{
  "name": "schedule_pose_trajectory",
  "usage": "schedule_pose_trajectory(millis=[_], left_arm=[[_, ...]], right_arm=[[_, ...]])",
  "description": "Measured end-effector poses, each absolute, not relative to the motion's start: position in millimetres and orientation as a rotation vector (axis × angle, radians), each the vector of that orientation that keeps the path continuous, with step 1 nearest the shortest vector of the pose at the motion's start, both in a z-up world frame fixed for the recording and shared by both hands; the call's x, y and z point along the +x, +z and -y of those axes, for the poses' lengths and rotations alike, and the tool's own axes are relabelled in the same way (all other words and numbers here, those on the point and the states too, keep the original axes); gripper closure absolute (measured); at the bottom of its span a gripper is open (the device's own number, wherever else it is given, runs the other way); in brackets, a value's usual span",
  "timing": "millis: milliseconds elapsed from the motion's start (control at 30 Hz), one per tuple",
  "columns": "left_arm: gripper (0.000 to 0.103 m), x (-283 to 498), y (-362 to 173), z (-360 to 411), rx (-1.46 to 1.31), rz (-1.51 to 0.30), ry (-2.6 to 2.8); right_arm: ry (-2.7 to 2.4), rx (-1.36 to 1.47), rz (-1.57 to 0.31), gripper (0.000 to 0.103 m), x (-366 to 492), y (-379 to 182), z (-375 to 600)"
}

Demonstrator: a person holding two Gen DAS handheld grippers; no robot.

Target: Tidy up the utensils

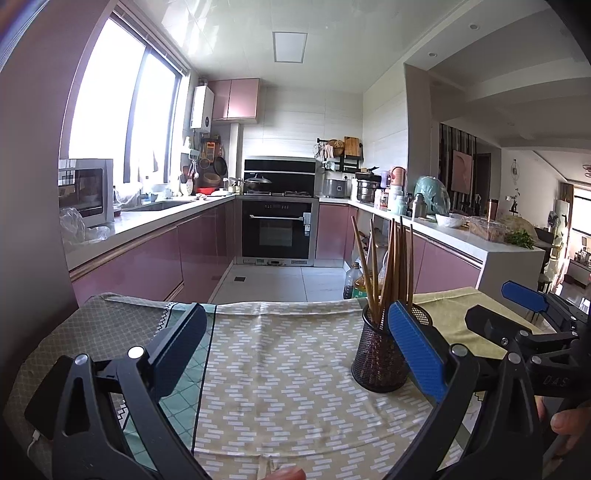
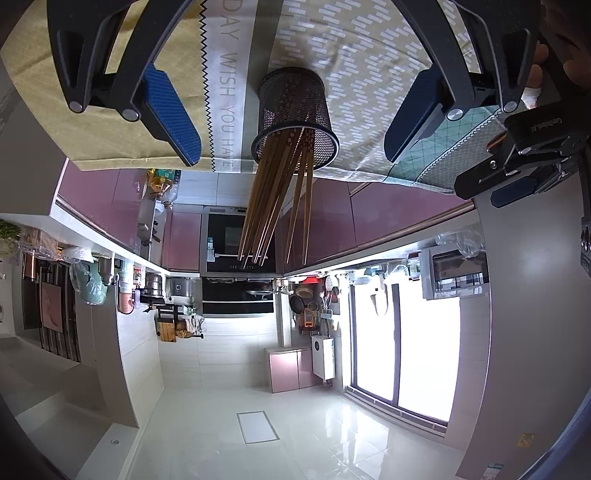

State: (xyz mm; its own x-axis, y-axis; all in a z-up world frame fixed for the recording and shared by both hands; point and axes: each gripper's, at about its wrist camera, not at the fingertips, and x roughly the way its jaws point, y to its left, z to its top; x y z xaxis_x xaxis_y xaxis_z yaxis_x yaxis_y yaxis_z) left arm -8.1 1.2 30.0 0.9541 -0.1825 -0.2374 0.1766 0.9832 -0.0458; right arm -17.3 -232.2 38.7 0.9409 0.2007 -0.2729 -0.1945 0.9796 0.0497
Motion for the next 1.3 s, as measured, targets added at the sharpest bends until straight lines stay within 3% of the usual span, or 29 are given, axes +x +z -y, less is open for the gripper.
schedule_pose_trajectory(millis=[1300], left_arm=[[0.006, -33, 35, -8, -0.024, -0.198, -0.161]], right_arm=[[0.207, 0.005, -0.246, 0.007, -33, 45, 224]])
